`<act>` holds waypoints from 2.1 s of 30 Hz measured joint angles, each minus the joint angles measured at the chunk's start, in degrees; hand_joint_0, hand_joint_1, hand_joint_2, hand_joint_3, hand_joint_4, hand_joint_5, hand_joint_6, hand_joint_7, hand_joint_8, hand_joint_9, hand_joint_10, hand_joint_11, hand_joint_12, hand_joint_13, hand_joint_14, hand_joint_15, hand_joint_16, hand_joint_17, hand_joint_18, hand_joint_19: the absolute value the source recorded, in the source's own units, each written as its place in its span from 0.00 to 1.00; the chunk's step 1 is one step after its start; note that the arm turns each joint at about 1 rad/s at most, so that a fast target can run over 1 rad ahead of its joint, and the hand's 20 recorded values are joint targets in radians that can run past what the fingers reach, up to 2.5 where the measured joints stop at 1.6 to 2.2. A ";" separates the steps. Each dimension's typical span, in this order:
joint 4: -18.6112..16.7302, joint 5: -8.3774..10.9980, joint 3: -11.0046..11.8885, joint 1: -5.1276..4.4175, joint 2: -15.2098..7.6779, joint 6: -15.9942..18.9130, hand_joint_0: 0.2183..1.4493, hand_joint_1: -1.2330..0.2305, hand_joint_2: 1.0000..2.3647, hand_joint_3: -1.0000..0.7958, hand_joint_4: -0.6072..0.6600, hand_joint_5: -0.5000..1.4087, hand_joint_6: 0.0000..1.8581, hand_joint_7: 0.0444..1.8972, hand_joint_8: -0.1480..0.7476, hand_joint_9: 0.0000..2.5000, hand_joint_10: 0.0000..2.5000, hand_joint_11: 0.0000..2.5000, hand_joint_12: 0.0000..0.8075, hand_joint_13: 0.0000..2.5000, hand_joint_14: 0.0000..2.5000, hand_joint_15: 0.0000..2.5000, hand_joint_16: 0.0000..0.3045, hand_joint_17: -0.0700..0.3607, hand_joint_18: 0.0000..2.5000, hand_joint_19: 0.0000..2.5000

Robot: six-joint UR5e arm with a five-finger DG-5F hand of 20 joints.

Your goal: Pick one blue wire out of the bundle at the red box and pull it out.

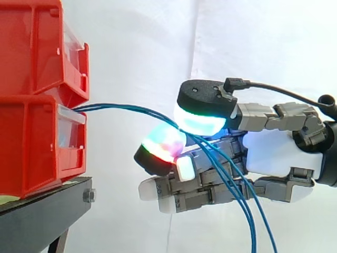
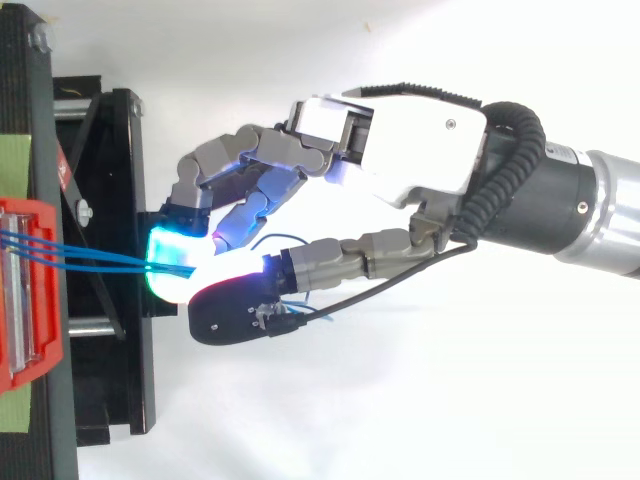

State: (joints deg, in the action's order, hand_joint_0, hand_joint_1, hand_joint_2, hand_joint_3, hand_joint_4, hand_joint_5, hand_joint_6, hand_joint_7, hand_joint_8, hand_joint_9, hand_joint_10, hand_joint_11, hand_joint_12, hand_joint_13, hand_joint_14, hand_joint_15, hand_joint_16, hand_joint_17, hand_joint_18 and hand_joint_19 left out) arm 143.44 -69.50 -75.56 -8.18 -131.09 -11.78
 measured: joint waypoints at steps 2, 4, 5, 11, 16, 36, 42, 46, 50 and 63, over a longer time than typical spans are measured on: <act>0.00 -0.02 0.00 0.01 -0.01 0.00 0.35 0.29 0.01 0.45 0.64 0.16 0.46 0.48 0.48 0.34 0.01 0.24 0.42 0.23 0.00 0.11 0.17 0.44 0.14 0.11; 0.00 -0.04 0.00 0.01 0.01 0.00 0.36 0.28 0.01 0.45 0.64 0.16 0.46 0.47 0.48 0.34 0.01 0.24 0.41 0.23 0.00 0.11 0.17 0.44 0.14 0.11; 0.00 -0.04 0.00 0.04 0.00 0.01 0.36 0.28 0.01 0.45 0.64 0.16 0.46 0.46 0.47 0.33 0.01 0.23 0.41 0.23 0.00 0.11 0.17 0.44 0.14 0.11; 0.04 -0.08 0.00 0.15 0.01 0.36 0.29 0.33 0.01 0.40 0.66 0.16 0.45 0.48 0.47 0.34 0.01 0.24 0.41 0.23 0.00 0.11 0.18 0.44 0.13 0.12; 0.08 -0.25 -0.01 0.27 0.09 0.78 0.25 0.39 0.00 0.33 0.65 0.18 0.44 0.51 0.49 0.37 0.01 0.23 0.43 0.24 0.00 0.12 0.18 0.46 0.12 0.13; 2.02 -2.01 -0.01 0.85 0.66 0.88 0.33 0.29 0.01 0.35 0.60 0.18 0.46 0.54 0.48 0.36 0.01 0.23 0.41 0.25 0.00 0.11 0.17 0.43 0.15 0.12; 2.10 -2.19 0.00 0.87 0.66 0.88 0.35 0.25 0.01 0.38 0.58 0.17 0.48 0.54 0.47 0.35 0.01 0.23 0.41 0.25 0.00 0.11 0.17 0.44 0.15 0.11; 2.14 -2.22 -0.01 0.88 0.65 0.88 0.36 0.24 0.01 0.38 0.62 0.16 0.47 0.52 0.47 0.33 0.01 0.23 0.41 0.24 0.00 0.12 0.17 0.44 0.15 0.11; 2.12 -2.22 -0.01 0.88 0.66 0.85 0.38 0.23 0.01 0.35 0.66 0.16 0.46 0.48 0.47 0.32 0.01 0.23 0.41 0.24 0.00 0.12 0.17 0.44 0.15 0.11; 2.11 -2.22 0.00 1.01 0.66 0.88 0.30 0.40 0.01 0.34 0.63 0.19 0.44 0.54 0.48 0.38 0.01 0.23 0.41 0.25 0.00 0.12 0.17 0.44 0.15 0.13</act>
State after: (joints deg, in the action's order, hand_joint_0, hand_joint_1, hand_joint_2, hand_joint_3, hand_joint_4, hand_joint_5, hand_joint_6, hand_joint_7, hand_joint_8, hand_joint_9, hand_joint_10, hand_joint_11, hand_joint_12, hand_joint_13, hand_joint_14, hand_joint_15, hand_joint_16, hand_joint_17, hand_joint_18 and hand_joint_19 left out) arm 145.55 -71.72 -75.57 -7.16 -130.43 -10.90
